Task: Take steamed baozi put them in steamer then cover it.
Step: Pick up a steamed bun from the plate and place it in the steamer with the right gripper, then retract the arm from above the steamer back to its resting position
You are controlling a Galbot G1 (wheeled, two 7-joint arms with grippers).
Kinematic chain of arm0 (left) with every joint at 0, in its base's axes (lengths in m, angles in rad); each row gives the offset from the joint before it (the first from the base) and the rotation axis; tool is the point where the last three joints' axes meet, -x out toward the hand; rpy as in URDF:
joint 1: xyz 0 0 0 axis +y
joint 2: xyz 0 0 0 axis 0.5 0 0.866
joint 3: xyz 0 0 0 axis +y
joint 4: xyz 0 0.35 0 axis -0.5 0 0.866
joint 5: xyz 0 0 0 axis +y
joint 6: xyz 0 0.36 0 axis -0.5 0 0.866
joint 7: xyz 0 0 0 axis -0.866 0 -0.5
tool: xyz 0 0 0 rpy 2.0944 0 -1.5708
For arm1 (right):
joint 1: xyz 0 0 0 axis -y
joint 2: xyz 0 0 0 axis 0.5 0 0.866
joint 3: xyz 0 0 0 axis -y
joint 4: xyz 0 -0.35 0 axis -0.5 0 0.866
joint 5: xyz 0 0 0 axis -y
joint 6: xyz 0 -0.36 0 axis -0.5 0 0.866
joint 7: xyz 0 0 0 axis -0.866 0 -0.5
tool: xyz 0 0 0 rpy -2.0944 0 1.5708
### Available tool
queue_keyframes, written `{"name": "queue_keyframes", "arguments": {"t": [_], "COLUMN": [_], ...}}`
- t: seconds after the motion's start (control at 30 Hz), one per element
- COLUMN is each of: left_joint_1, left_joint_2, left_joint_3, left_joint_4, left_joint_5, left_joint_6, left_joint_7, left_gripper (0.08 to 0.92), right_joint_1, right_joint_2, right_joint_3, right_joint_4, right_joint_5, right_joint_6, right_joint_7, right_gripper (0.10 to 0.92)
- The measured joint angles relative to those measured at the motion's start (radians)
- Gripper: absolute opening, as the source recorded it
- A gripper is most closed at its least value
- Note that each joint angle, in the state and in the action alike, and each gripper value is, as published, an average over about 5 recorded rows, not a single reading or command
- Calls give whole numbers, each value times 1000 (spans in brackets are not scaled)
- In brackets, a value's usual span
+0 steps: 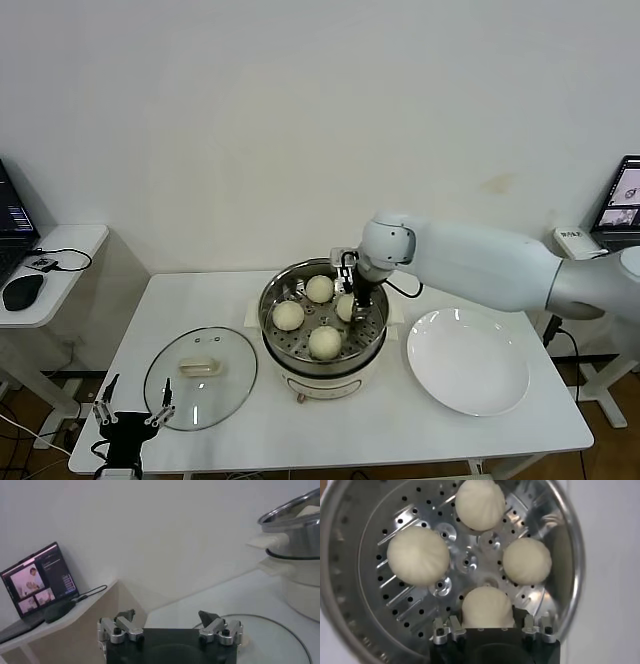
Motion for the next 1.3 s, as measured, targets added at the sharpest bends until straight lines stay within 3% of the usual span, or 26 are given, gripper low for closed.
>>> {"name": "queue_keyframes", "arguments": {"t": [0.2, 0.43, 0.67, 1.0, 1.3], "left_joint_1": [0, -7, -14, -30, -50], "left_joint_2": [1, 3, 4, 4, 12], "left_joint_3": [-1, -2, 1, 13, 27], "left_joint_4": [-1, 0, 1, 20, 55], "left_joint_5": [0, -4, -6, 1, 47], "left_joint_6": [0, 0, -3, -23, -46], "left_joint_7": [0, 0, 0, -9, -30], "left_gripper": [823, 823, 823, 823, 823], "right_joint_1": [11, 33, -56, -578, -1169], "right_joint_2": [-24, -119, -284, -438, -265], "right_joint_3": [34, 101, 217, 717, 1310], "right_joint_4": [25, 121, 282, 450, 522], "right_joint_5": [10, 53, 143, 117, -41], "right_joint_6": [-8, -18, 35, 263, 523], "right_joint_7": [5, 57, 248, 563, 651], "right_gripper": [818, 823, 823, 823, 823]}}
